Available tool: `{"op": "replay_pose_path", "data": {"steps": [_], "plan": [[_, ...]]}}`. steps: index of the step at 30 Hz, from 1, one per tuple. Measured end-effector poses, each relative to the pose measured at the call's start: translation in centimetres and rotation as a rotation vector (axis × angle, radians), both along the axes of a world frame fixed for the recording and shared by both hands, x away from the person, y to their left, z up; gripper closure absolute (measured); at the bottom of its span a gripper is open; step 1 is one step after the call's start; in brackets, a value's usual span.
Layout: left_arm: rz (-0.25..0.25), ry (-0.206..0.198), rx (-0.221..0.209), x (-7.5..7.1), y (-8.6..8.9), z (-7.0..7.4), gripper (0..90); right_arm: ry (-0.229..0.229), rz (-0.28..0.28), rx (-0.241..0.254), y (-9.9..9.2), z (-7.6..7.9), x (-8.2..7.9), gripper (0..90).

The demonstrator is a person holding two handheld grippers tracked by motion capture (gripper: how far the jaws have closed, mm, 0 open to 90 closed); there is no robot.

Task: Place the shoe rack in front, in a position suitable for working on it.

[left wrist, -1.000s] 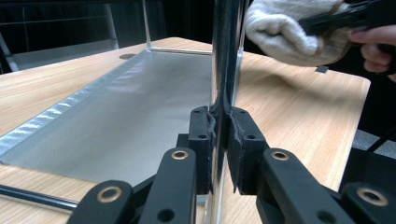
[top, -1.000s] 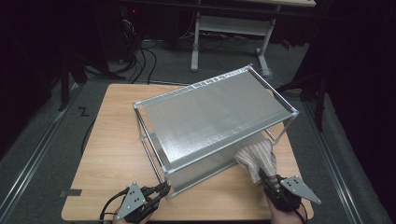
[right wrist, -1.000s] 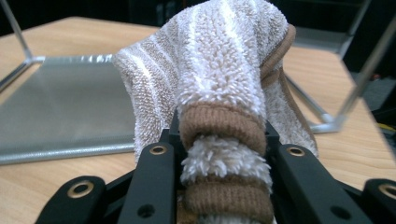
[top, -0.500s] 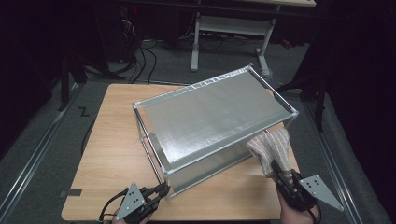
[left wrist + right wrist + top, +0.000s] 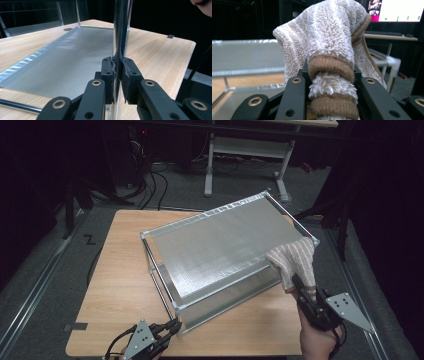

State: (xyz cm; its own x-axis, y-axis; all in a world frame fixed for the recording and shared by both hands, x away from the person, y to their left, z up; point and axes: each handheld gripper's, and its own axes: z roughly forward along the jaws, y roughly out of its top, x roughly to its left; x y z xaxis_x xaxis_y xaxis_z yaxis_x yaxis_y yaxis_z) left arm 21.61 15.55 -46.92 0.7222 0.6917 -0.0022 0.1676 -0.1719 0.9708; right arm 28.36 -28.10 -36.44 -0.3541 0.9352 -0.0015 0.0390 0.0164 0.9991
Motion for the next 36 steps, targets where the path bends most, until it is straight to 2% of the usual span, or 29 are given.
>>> {"op": "replay_pose_path", "data": {"steps": [5,12,17,22,25,28,31,36], "plan": [[-0.003,0.0,0.004,-0.3,0.1,0.0,80.6,-0.008,-0.001,-0.012,0.4,1.6,2.4,69.6],[-0.007,-0.003,0.001,-0.6,0.2,0.0,80.6,-0.013,-0.033,-0.018,0.5,3.4,5.5,69.0],[-0.011,-0.005,0.001,-0.8,0.2,0.0,80.6,-0.017,-0.06,-0.032,0.5,3.9,7.3,68.5],[-0.012,-0.006,0.003,-0.9,0.2,0.0,80.6,0.012,-0.085,-0.039,0.3,4.2,9.2,68.4],[-0.011,-0.007,0.002,-0.9,0.2,0.0,80.7,0.029,-0.087,-0.027,0.1,4.6,10.2,68.3],[-0.013,-0.008,0.002,-0.9,0.2,-0.1,80.6,0.008,-0.074,-0.008,0.1,5.5,10.3,68.3],[-0.014,-0.009,0.002,-0.9,0.2,-0.1,80.6,-0.002,-0.079,-0.026,0.6,6.0,10.5,68.2],[-0.013,-0.008,0.004,-0.9,0.2,-0.1,80.6,0.049,-0.096,-0.041,0.8,4.8,11.7,67.9]]}}
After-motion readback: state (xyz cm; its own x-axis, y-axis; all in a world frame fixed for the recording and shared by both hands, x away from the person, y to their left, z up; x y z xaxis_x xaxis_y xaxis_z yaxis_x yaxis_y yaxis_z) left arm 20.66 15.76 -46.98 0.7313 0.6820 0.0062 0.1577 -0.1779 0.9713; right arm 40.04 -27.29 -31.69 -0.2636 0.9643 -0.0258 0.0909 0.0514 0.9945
